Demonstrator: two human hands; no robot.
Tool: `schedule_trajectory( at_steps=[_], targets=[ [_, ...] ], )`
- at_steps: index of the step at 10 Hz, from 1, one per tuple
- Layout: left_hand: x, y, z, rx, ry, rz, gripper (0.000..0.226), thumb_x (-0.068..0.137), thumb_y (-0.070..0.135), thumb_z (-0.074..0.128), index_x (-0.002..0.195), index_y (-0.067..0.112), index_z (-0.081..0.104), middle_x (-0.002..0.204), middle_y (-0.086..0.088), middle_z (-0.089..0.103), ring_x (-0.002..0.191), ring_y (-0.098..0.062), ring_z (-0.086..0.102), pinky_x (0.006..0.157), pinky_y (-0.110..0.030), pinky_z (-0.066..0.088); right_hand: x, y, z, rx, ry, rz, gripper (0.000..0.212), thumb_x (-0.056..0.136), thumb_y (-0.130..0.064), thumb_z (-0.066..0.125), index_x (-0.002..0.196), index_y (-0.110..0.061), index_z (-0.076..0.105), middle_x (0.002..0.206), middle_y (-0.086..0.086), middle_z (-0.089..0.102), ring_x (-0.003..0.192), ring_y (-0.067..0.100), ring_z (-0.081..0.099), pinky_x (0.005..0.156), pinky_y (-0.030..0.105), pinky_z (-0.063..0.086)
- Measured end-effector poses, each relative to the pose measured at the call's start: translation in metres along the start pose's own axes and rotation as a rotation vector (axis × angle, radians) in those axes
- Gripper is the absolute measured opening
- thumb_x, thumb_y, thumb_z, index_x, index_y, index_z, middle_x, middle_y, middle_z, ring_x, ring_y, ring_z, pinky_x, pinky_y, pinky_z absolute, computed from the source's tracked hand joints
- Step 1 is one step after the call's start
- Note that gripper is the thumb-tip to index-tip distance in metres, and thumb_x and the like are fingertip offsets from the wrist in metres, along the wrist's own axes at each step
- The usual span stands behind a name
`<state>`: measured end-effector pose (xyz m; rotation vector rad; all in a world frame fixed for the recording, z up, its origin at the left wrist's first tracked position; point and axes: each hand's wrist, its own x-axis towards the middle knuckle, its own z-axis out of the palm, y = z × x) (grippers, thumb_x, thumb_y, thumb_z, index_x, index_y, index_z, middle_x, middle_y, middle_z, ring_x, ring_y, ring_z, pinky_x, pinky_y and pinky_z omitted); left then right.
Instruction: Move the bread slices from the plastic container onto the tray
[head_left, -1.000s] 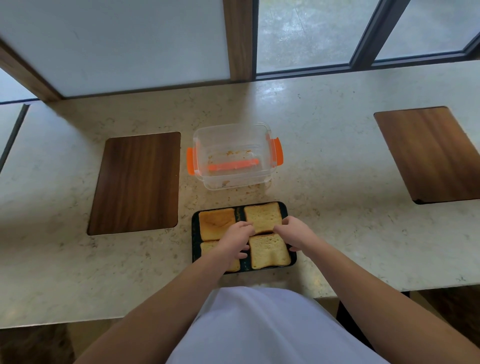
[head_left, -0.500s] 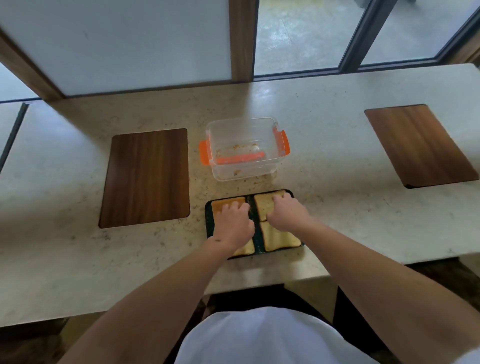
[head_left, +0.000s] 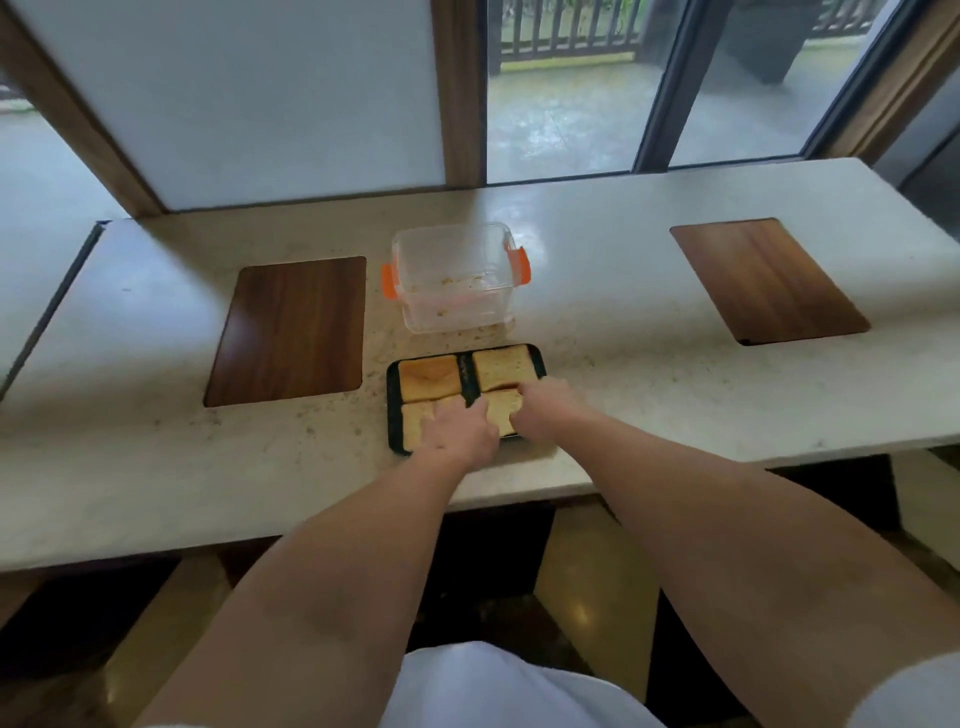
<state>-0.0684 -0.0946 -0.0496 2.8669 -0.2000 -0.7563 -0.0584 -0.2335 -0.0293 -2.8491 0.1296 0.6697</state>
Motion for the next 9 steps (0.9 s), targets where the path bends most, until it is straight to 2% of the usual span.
schedule_trajectory(
  at_steps=[1, 2, 3, 4, 5, 6, 7, 8, 9],
  targets=[
    [-0.030, 0.006, 0.006, -0.008, 0.018, -0.041, 0.057, 0.104, 0.048, 0.022, 0.157, 0.028, 0.031, 0.163, -0.013, 0.033, 0.146, -0.043, 0.030, 0.114, -0.060, 0.032, -0.024, 0.015, 0.002, -0.006, 0.008, -0.019, 0.063, 0.092, -0.032, 0.048, 0.153, -0.027, 0.033, 0.143, 0.014, 0.054, 0.124, 0.034, 0.050, 0.094, 0.043, 0.051],
    [-0.057, 0.002, 0.009, 0.001, -0.010, -0.083, 0.060, 0.103, 0.056, 0.016, 0.159, 0.036, 0.025, 0.169, -0.007, 0.022, 0.153, -0.041, 0.016, 0.120, -0.063, 0.020, -0.045, 0.023, -0.002, 0.001, 0.020, -0.048, 0.065, 0.094, -0.036, 0.045, 0.156, -0.029, 0.026, 0.148, 0.014, 0.047, 0.122, 0.033, 0.051, 0.094, 0.048, 0.052],
    [-0.080, 0.001, 0.008, -0.054, -0.081, -0.097, 0.065, 0.102, 0.063, 0.020, 0.162, 0.042, 0.006, 0.174, -0.005, -0.002, 0.157, -0.041, -0.009, 0.124, -0.064, 0.006, -0.069, 0.024, -0.005, 0.035, -0.011, -0.035, 0.068, 0.096, -0.039, 0.045, 0.158, -0.030, 0.018, 0.156, 0.013, 0.036, 0.135, 0.035, 0.040, 0.103, 0.053, 0.045],
    [-0.095, 0.003, 0.005, -0.037, -0.126, -0.092, 0.073, 0.100, 0.065, 0.029, 0.160, 0.045, -0.009, 0.173, -0.003, -0.016, 0.155, -0.041, -0.019, 0.124, -0.065, 0.004, -0.085, 0.022, -0.010, 0.084, -0.032, -0.019, 0.070, 0.096, -0.040, 0.048, 0.158, -0.027, 0.017, 0.159, 0.014, 0.033, 0.144, 0.038, 0.028, 0.110, 0.055, 0.037],
    [-0.104, 0.002, 0.000, -0.006, -0.139, -0.079, 0.075, 0.101, 0.065, 0.030, 0.160, 0.042, -0.010, 0.172, -0.005, -0.016, 0.154, -0.043, -0.020, 0.124, -0.064, 0.002, -0.097, 0.014, -0.015, 0.083, -0.049, 0.002, 0.069, 0.096, -0.038, 0.046, 0.158, -0.024, 0.019, 0.157, 0.016, 0.036, 0.142, 0.038, 0.030, 0.111, 0.054, 0.036],
    [-0.105, -0.004, -0.013, 0.006, -0.103, -0.047, 0.073, 0.102, 0.061, 0.029, 0.161, 0.040, -0.007, 0.173, -0.008, -0.012, 0.154, -0.044, -0.019, 0.124, -0.065, 0.002, -0.107, 0.004, -0.028, 0.063, -0.056, 0.006, 0.066, 0.094, -0.032, 0.046, 0.156, -0.021, 0.025, 0.153, 0.015, 0.041, 0.135, 0.036, 0.040, 0.108, 0.052, 0.041],
    [-0.110, -0.007, -0.036, 0.132, -0.021, 0.001, 0.070, 0.103, 0.057, 0.030, 0.161, 0.040, -0.005, 0.173, -0.009, -0.012, 0.155, -0.043, -0.015, 0.124, -0.066, 0.004, -0.117, -0.009, -0.054, 0.050, -0.047, -0.001, 0.064, 0.094, -0.024, 0.045, 0.155, -0.018, 0.028, 0.149, 0.015, 0.047, 0.130, 0.035, 0.048, 0.105, 0.046, 0.045],
    [-0.117, -0.012, -0.079, 0.134, 0.108, 0.034, 0.069, 0.101, 0.059, 0.033, 0.160, 0.043, 0.001, 0.174, -0.007, -0.002, 0.156, -0.044, 0.004, 0.121, -0.068, 0.004, -0.126, -0.027, -0.093, -0.008, 0.056, -0.031, 0.061, 0.093, -0.022, 0.043, 0.152, -0.021, 0.031, 0.143, 0.014, 0.050, 0.131, 0.035, 0.043, 0.108, 0.050, 0.039],
    [-0.128, -0.011, -0.139, 0.156, 0.196, 0.054, 0.067, 0.099, 0.061, 0.032, 0.159, 0.043, 0.006, 0.174, -0.004, 0.003, 0.156, -0.044, 0.001, 0.119, -0.070, 0.004, -0.141, -0.048, -0.151, 0.004, 0.163, -0.044, 0.064, 0.095, -0.029, 0.044, 0.155, -0.024, 0.023, 0.152, 0.015, 0.040, 0.140, 0.037, 0.029, 0.110, 0.053, 0.033]
  ],
)
